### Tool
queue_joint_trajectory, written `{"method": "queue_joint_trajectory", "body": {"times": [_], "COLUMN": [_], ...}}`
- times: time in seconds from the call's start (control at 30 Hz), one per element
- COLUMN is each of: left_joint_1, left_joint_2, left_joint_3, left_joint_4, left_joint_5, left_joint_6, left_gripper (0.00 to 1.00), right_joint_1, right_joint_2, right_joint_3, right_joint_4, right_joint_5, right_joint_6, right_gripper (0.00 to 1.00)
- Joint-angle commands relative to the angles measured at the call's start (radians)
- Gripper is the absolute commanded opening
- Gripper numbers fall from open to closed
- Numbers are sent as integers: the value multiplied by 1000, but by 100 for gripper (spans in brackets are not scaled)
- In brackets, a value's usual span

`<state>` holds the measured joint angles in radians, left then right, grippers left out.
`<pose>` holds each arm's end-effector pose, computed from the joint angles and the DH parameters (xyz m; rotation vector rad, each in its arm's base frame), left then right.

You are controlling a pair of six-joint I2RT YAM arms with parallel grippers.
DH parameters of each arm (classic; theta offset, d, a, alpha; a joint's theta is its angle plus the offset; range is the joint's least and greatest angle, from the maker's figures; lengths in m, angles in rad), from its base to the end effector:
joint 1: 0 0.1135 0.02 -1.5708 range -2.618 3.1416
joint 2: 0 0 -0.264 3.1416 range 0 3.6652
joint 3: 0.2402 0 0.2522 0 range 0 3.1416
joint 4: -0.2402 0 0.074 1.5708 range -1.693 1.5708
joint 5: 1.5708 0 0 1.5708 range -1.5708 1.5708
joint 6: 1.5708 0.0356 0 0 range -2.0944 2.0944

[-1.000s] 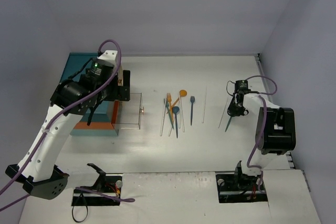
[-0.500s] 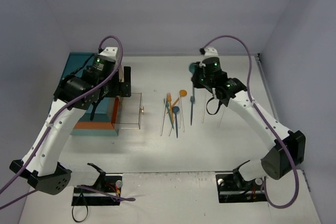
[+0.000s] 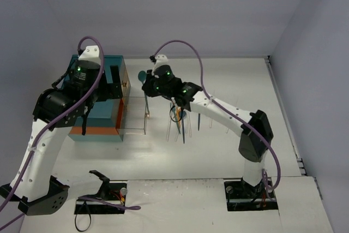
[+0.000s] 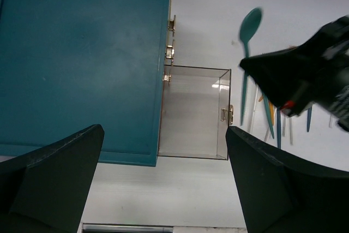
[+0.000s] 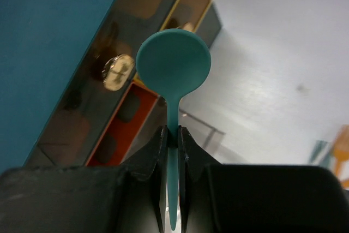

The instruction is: Sort the eating utensils into containers

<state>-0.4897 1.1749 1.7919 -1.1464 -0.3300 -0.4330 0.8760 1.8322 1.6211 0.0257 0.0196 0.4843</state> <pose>0.1609 -0.0727 0.4934 -0.1387 2.0716 -0.2195 0.2874 0.3437 0.3557 -0.3471 1.8273 0.9566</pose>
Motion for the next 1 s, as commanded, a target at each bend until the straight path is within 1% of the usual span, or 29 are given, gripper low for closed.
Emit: {"method": "queue_joint_trajectory", "body": {"times": [0.0, 0.07, 0.3, 0.5, 0.97], "left_joint_1": [9, 10, 10, 10, 10], "left_joint_2": [-46, -56, -67, -59, -49], "left_joint_3": [-6, -15, -36, -47, -62], "left_joint_4": [28, 28, 27, 30, 33], "left_joint_5": [-53, -53, -49, -37, -5], "left_joint_6": [-19, -21, -24, -30, -45], "left_gripper": [94, 94, 94, 94, 94], "right_joint_1": [66, 91, 107, 109, 113], "right_joint_2": [20, 36, 44, 30, -7], "right_joint_3": [71, 73, 8, -69, -99], "right_joint_4": [140, 146, 149, 142, 5], "right_joint_5": [35, 56, 89, 71, 56], "right_joint_6": [75, 76, 69, 50, -5], "right_gripper": [0, 0, 0, 0, 0]}}
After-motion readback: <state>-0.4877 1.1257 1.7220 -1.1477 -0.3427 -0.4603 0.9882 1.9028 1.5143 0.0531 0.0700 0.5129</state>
